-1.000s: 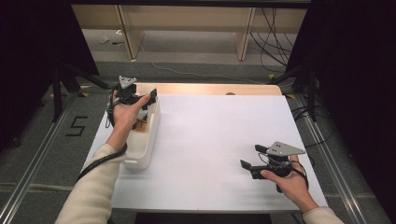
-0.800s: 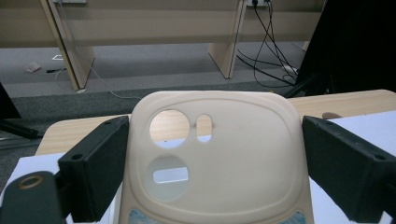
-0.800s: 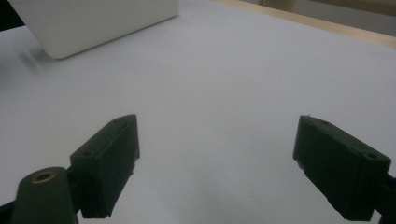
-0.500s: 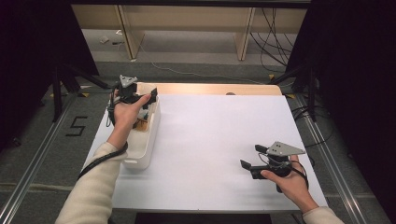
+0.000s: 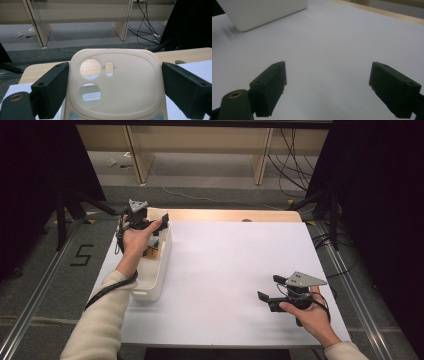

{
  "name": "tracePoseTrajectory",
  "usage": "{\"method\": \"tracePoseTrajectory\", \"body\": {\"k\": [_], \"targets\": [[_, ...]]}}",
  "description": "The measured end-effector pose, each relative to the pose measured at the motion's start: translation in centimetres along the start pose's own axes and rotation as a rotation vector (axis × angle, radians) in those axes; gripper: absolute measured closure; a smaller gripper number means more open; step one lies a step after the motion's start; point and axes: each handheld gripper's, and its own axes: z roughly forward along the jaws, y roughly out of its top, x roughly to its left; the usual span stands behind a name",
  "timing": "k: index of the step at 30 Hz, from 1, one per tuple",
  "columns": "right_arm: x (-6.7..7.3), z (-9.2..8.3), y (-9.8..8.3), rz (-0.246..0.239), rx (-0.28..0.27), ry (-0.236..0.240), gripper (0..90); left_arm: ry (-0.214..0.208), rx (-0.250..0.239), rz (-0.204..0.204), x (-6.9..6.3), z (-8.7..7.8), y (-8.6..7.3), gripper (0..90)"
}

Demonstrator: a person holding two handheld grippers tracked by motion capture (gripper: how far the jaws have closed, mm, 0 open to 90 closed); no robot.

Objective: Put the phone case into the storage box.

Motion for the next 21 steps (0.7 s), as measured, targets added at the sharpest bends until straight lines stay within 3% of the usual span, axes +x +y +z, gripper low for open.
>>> {"method": "tracePoseTrajectory", "body": {"k": [21], "targets": [[-0.01,-0.02,-0.01,-0.002,0.001,0.000,15.3,0.006,0.010,-0.005,0.20,0.71,0.25,10.5]]}}
